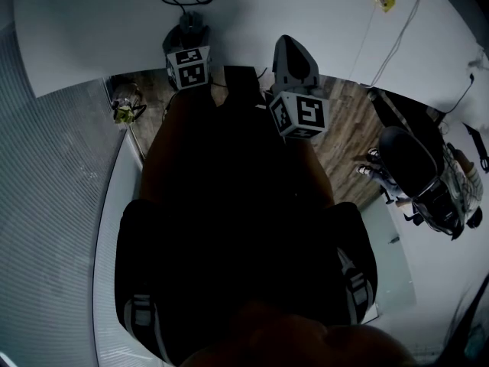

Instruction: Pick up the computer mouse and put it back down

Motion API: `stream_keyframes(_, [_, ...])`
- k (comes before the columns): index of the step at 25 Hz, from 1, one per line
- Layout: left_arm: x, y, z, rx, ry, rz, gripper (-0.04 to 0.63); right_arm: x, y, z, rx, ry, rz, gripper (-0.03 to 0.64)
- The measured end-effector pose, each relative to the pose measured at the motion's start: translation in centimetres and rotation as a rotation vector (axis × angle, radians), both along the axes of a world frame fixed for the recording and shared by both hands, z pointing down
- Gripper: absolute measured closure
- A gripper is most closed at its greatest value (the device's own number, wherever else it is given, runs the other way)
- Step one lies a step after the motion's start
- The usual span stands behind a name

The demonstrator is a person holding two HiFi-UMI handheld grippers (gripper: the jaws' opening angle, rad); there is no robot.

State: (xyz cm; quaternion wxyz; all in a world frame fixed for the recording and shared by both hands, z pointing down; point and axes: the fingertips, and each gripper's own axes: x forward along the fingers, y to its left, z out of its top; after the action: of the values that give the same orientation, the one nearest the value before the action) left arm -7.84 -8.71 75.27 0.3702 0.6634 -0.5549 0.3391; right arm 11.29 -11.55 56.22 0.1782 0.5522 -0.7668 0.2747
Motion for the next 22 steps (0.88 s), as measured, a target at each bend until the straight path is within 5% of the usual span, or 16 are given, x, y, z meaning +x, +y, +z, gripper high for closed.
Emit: stream_keyframes(22, [-1.6,-1.1,-7.4,0.115,0.050,-0.023,0.298,-0.1,1.4,-3.4,0.054,-0.011,0.011,0.617])
